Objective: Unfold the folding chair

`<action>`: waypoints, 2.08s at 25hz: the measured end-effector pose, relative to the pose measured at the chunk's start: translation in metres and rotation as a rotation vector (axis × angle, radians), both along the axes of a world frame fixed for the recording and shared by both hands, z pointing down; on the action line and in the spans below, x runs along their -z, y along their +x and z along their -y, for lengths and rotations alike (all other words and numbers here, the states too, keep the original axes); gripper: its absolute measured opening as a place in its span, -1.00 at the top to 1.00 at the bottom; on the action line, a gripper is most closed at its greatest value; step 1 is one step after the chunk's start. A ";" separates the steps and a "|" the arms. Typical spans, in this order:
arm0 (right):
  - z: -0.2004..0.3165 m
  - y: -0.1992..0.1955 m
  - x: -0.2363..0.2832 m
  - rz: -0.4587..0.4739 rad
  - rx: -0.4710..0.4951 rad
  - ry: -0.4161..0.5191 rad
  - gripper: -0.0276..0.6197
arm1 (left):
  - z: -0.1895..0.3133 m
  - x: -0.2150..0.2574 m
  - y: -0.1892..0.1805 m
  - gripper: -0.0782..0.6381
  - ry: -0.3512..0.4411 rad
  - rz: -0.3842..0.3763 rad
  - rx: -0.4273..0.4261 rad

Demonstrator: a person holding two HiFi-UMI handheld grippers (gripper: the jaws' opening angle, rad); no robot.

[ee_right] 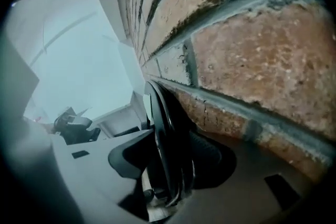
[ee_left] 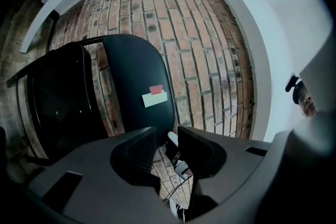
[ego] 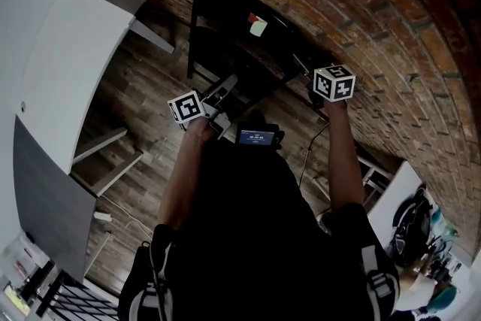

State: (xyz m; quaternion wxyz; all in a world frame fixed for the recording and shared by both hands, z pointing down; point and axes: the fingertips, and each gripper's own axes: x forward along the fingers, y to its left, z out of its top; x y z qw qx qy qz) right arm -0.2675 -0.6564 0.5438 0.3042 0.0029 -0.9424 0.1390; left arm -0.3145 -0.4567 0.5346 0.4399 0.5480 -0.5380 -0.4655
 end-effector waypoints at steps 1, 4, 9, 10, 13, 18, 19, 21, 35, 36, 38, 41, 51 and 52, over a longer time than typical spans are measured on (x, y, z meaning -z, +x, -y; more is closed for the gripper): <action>-0.001 -0.001 -0.001 -0.002 0.004 0.015 0.34 | 0.000 -0.007 0.000 0.45 -0.011 -0.008 -0.004; -0.002 0.002 0.000 -0.005 0.021 0.063 0.34 | 0.001 -0.029 -0.003 0.42 -0.048 -0.011 -0.019; -0.003 0.003 -0.001 -0.060 0.069 0.161 0.35 | 0.012 -0.090 -0.007 0.31 -0.144 -0.025 -0.030; -0.004 0.004 -0.001 -0.063 0.067 0.162 0.35 | 0.015 -0.107 -0.008 0.29 -0.172 -0.039 -0.030; -0.002 0.003 -0.001 -0.057 0.053 0.151 0.35 | 0.030 -0.142 -0.010 0.21 -0.234 -0.069 -0.028; -0.002 0.004 0.002 -0.056 0.082 0.166 0.39 | 0.052 -0.171 -0.015 0.12 -0.303 -0.087 0.007; -0.003 0.005 0.002 -0.060 0.092 0.175 0.40 | 0.054 -0.176 -0.018 0.10 -0.312 -0.090 0.025; -0.004 0.008 0.002 -0.068 0.110 0.186 0.41 | 0.059 -0.183 -0.025 0.08 -0.310 -0.107 0.068; -0.053 0.039 0.018 -0.034 0.240 0.228 0.44 | 0.053 -0.182 -0.011 0.28 -0.203 -0.219 0.155; -0.065 0.041 0.022 -0.027 0.270 0.211 0.44 | 0.044 -0.178 -0.009 0.33 -0.175 -0.222 0.159; -0.091 0.047 0.030 -0.025 0.345 0.155 0.44 | 0.027 -0.167 -0.004 0.64 -0.113 -0.215 0.138; -0.130 0.056 0.037 -0.057 0.495 0.072 0.44 | 0.000 -0.162 0.006 0.65 -0.078 -0.211 0.101; -0.178 0.033 0.062 0.001 0.539 -0.213 0.42 | -0.040 -0.155 0.032 0.67 0.053 -0.316 0.079; -0.178 0.024 0.065 0.003 0.521 -0.244 0.41 | -0.041 -0.155 0.035 0.68 0.057 -0.340 0.080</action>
